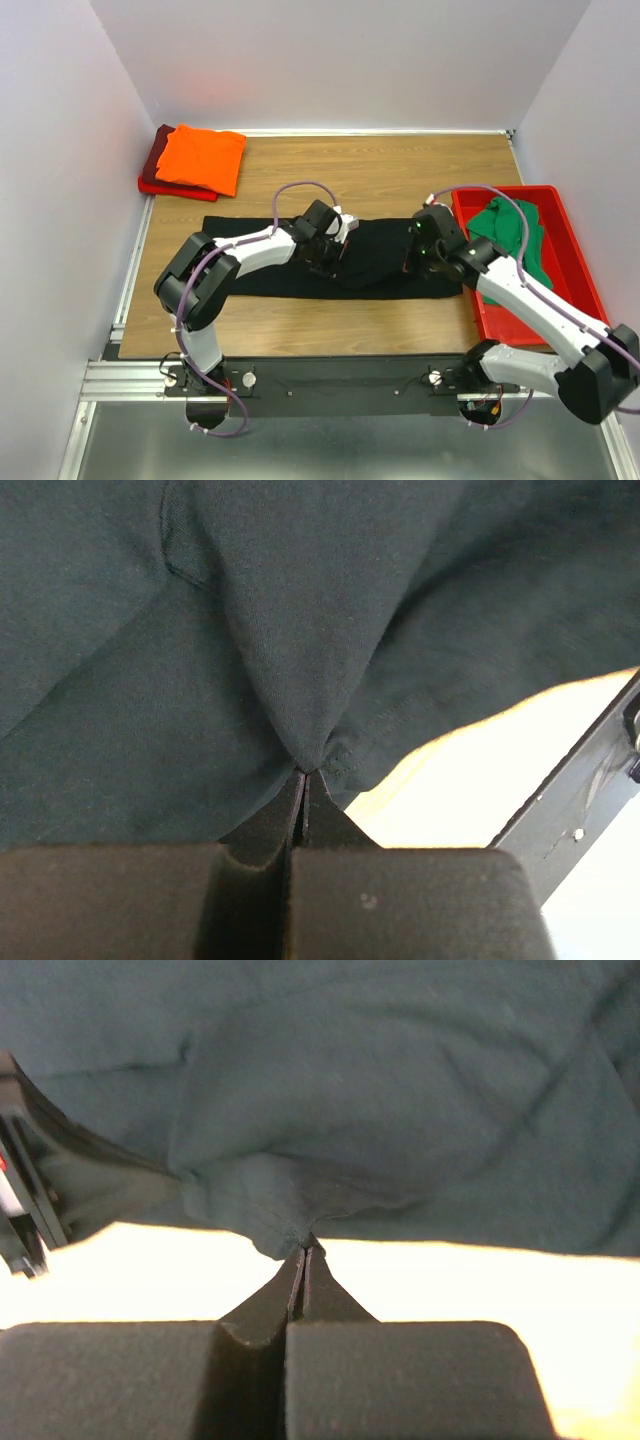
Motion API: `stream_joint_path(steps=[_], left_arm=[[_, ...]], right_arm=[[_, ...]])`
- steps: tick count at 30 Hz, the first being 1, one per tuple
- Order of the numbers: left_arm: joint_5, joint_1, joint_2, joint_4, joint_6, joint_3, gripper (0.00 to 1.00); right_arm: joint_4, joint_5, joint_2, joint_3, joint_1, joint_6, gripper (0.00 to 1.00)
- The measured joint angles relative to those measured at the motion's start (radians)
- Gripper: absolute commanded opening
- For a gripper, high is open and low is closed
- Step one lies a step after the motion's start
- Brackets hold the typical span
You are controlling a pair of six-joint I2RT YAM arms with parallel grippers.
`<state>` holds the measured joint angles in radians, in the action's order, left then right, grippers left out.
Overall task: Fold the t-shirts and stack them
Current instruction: Fold the tshirt
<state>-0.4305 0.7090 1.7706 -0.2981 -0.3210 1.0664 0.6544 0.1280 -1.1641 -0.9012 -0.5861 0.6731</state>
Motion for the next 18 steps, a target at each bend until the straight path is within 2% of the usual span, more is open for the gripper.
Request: stream_joint_path(steps=[6, 13, 16, 18], left_arm=[[-0.011, 0.000, 0.018, -0.010, 0.004, 0.006, 0.00], [-0.017, 0.000, 0.026, -0.026, 0.013, 0.022, 0.00], [-0.017, 0.000, 0.029, -0.040, 0.022, 0.028, 0.08], [-0.017, 0.000, 0.029, -0.048, 0.029, 0.035, 0.17]], right_arm=[[0.062, -0.002, 0.110, 0.083, 0.000, 0.047, 0.01], [0.097, -0.007, 0.095, 0.133, 0.000, 0.068, 0.00], [0.096, -0.007, 0.062, 0.132, 0.000, 0.066, 0.00], [0.095, -0.008, 0.039, 0.127, 0.000, 0.060, 0.00]])
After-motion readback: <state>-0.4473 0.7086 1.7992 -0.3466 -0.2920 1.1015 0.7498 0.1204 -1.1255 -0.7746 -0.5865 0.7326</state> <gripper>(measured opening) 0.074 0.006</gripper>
